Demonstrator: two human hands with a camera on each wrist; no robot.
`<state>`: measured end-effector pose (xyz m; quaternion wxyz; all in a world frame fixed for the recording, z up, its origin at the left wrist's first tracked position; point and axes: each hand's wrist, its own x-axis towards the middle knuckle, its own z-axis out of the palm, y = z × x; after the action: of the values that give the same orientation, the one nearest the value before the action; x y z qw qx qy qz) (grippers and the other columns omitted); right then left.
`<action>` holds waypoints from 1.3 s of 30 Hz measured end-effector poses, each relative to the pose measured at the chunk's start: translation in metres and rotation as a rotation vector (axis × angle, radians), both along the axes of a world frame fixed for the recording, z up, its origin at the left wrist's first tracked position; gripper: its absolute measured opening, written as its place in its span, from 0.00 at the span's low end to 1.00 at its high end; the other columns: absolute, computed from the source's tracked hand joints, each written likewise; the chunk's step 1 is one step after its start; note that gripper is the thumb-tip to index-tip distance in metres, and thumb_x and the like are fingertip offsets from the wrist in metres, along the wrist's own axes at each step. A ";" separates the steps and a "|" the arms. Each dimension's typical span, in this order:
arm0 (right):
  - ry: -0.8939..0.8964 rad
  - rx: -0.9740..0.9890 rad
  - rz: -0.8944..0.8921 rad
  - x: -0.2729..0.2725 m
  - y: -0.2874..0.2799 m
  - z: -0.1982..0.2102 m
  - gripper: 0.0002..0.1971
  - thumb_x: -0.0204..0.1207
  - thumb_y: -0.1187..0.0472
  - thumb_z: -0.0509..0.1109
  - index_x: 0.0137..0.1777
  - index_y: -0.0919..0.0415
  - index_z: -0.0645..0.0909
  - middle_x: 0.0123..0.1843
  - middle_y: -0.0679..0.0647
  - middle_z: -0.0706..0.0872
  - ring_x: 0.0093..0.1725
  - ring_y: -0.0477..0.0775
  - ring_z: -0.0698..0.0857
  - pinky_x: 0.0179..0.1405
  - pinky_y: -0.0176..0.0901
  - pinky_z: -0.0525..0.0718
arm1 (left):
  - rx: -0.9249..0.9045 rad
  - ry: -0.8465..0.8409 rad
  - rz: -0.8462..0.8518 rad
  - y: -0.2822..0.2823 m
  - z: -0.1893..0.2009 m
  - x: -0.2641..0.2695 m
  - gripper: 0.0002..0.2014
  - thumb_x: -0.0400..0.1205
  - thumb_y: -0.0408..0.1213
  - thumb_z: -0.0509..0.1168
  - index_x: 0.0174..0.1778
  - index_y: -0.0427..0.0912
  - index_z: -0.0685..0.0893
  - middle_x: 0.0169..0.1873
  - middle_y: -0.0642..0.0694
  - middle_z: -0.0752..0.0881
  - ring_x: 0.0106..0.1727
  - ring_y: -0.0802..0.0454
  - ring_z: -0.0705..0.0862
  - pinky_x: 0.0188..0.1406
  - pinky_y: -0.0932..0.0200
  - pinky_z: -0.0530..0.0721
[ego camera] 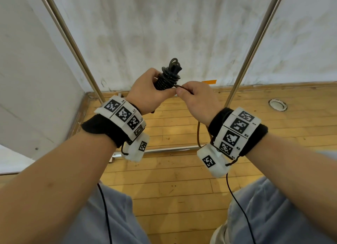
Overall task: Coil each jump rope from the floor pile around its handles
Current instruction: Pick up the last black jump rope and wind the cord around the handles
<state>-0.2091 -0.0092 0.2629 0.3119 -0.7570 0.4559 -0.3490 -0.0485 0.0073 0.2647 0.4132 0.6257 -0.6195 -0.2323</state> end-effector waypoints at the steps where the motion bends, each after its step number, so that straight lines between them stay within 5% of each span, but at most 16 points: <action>1: -0.016 0.002 0.002 -0.001 0.001 0.000 0.12 0.81 0.55 0.63 0.40 0.60 0.82 0.28 0.45 0.74 0.27 0.41 0.72 0.23 0.21 0.68 | 0.000 0.019 -0.022 0.000 0.001 0.000 0.21 0.71 0.49 0.76 0.49 0.45 0.73 0.35 0.50 0.83 0.29 0.54 0.82 0.27 0.60 0.78; 6: -0.049 0.002 0.003 -0.008 0.000 0.003 0.10 0.81 0.56 0.63 0.40 0.53 0.83 0.33 0.45 0.81 0.33 0.41 0.77 0.29 0.21 0.71 | 0.141 0.190 -0.115 0.002 0.003 -0.005 0.20 0.72 0.40 0.77 0.55 0.40 0.78 0.35 0.48 0.85 0.30 0.54 0.88 0.29 0.61 0.85; 9: -0.042 0.006 -0.006 -0.013 -0.001 0.003 0.11 0.81 0.56 0.64 0.41 0.56 0.85 0.27 0.42 0.77 0.27 0.40 0.74 0.29 0.30 0.73 | 0.202 0.302 -0.103 0.000 0.005 -0.001 0.12 0.74 0.41 0.75 0.49 0.40 0.84 0.33 0.48 0.88 0.27 0.53 0.85 0.26 0.59 0.83; 11: -0.027 0.022 0.000 -0.015 -0.002 0.003 0.12 0.81 0.56 0.63 0.44 0.58 0.86 0.23 0.42 0.73 0.25 0.40 0.72 0.29 0.35 0.75 | 0.202 0.332 -0.109 -0.001 0.005 -0.001 0.14 0.75 0.42 0.73 0.53 0.40 0.82 0.36 0.48 0.91 0.28 0.53 0.86 0.27 0.58 0.83; 16: 0.067 -0.010 0.000 -0.012 -0.004 0.004 0.10 0.83 0.58 0.60 0.42 0.54 0.82 0.29 0.42 0.77 0.27 0.38 0.74 0.24 0.21 0.69 | 0.195 0.387 -0.079 0.000 0.001 -0.009 0.25 0.76 0.40 0.74 0.64 0.40 0.71 0.43 0.43 0.90 0.38 0.47 0.91 0.33 0.54 0.89; 20: 0.090 0.010 0.010 -0.013 -0.006 0.000 0.13 0.84 0.56 0.57 0.39 0.51 0.78 0.27 0.43 0.75 0.23 0.38 0.74 0.21 0.24 0.68 | 0.137 0.299 -0.027 -0.002 0.002 -0.008 0.18 0.73 0.40 0.75 0.54 0.40 0.78 0.33 0.47 0.89 0.27 0.51 0.87 0.27 0.59 0.86; 23: 0.133 -0.026 -0.028 -0.012 -0.009 -0.007 0.10 0.84 0.57 0.57 0.53 0.57 0.80 0.30 0.41 0.74 0.29 0.38 0.73 0.26 0.19 0.69 | 0.105 0.286 -0.025 -0.001 0.003 -0.009 0.09 0.73 0.39 0.75 0.42 0.42 0.82 0.24 0.51 0.85 0.25 0.53 0.85 0.28 0.59 0.86; 25: 0.119 -0.081 -0.031 -0.011 -0.008 -0.010 0.09 0.82 0.56 0.61 0.58 0.55 0.78 0.34 0.39 0.76 0.32 0.38 0.75 0.30 0.16 0.69 | 0.065 0.347 -0.021 -0.001 0.005 -0.009 0.10 0.73 0.38 0.75 0.45 0.41 0.82 0.24 0.52 0.85 0.26 0.52 0.85 0.31 0.56 0.87; 30: 0.186 -0.136 -0.044 -0.012 -0.011 -0.011 0.13 0.82 0.56 0.61 0.34 0.48 0.74 0.28 0.43 0.76 0.31 0.46 0.77 0.29 0.30 0.69 | 0.016 0.425 -0.020 0.000 0.007 -0.009 0.16 0.71 0.43 0.77 0.51 0.50 0.81 0.35 0.52 0.89 0.38 0.49 0.91 0.37 0.51 0.90; 34: 0.135 -0.054 0.022 -0.010 -0.009 -0.007 0.12 0.83 0.57 0.60 0.39 0.57 0.79 0.27 0.44 0.73 0.26 0.40 0.73 0.25 0.22 0.69 | -0.013 0.250 0.025 -0.001 0.006 -0.004 0.13 0.72 0.46 0.77 0.47 0.55 0.80 0.39 0.48 0.89 0.35 0.52 0.87 0.38 0.54 0.88; 37: 0.020 -0.067 0.031 -0.007 -0.005 -0.002 0.17 0.83 0.55 0.60 0.39 0.66 0.81 0.23 0.44 0.69 0.23 0.39 0.70 0.24 0.25 0.67 | 0.060 0.238 0.004 -0.002 0.007 -0.003 0.13 0.75 0.46 0.74 0.47 0.44 0.80 0.29 0.50 0.87 0.28 0.53 0.86 0.34 0.56 0.88; 39: -0.029 -0.077 0.012 -0.007 -0.003 0.001 0.18 0.82 0.54 0.61 0.37 0.65 0.83 0.21 0.44 0.68 0.22 0.40 0.69 0.23 0.27 0.66 | 0.102 0.252 0.003 -0.003 0.007 -0.006 0.19 0.75 0.46 0.74 0.53 0.38 0.77 0.30 0.47 0.84 0.25 0.52 0.85 0.31 0.55 0.88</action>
<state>-0.2165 -0.0119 0.2636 0.2909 -0.7661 0.4330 -0.3754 -0.0550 0.0048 0.2719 0.4556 0.6127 -0.5493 -0.3396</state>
